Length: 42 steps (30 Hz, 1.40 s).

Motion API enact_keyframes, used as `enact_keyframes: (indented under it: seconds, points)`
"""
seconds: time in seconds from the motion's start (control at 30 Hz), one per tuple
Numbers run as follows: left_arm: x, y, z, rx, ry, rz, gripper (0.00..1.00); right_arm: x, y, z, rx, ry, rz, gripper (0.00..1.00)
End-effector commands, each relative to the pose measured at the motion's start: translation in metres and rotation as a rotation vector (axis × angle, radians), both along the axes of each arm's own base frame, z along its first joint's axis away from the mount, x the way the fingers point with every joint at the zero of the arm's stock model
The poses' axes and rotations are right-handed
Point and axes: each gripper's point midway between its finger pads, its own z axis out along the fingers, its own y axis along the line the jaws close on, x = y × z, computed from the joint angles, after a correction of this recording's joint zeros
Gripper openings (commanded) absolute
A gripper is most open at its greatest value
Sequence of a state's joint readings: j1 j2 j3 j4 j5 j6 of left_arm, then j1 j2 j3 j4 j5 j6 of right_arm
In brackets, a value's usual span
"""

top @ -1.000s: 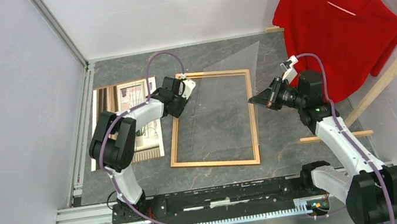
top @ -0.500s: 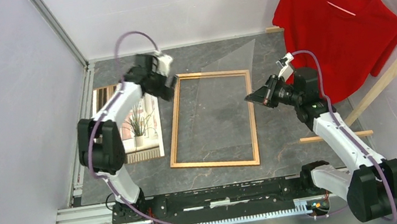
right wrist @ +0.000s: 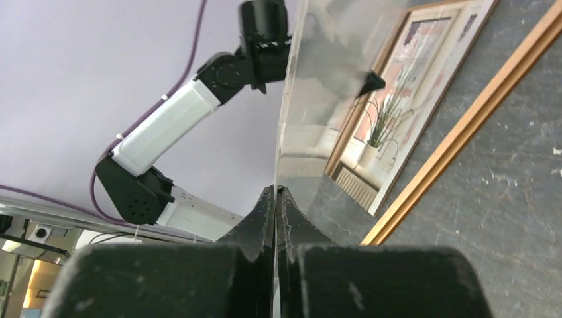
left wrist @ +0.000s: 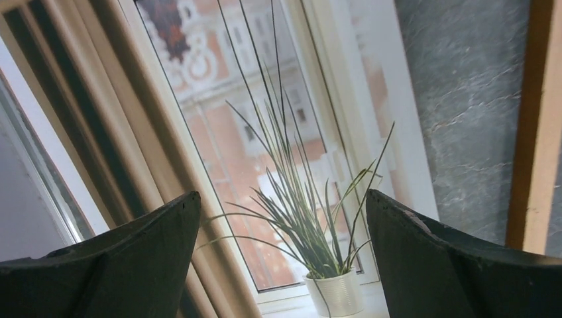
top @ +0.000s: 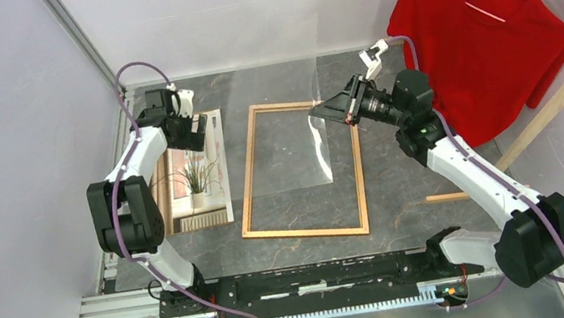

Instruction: Put the photo into the frame

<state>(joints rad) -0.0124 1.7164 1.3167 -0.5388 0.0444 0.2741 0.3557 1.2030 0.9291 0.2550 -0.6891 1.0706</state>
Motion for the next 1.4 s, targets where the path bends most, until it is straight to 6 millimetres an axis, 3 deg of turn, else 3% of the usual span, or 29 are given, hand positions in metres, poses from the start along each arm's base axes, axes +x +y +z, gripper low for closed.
enact_keyframes:
  seconds: [0.0,0.17,0.27,0.43,0.87,1.37]
  points:
    - [-0.005,0.010,-0.001,0.021,-0.013,0.042,1.00,-0.005,0.000,0.010,0.045,-0.069,0.009,0.00]
    - [-0.008,0.017,0.001,0.054,-0.028,0.065,1.00,-0.006,-0.005,-0.075,-0.027,0.061,-0.031,0.00]
    - [-0.010,0.021,-0.001,0.073,-0.026,0.070,1.00,-0.009,-0.009,-0.115,-0.058,0.117,-0.051,0.00]
    - [-0.016,0.024,-0.007,0.091,-0.018,0.069,1.00,-0.012,-0.021,-0.160,-0.130,0.159,-0.098,0.00]
    - [-0.027,0.006,-0.022,0.013,0.020,0.018,0.99,-0.002,-0.057,-0.200,-0.257,0.173,-0.222,0.00]
    - [-0.029,-0.011,-0.023,0.025,0.025,-0.029,0.99,-0.012,-0.059,-0.212,-0.260,0.212,-0.182,0.00]
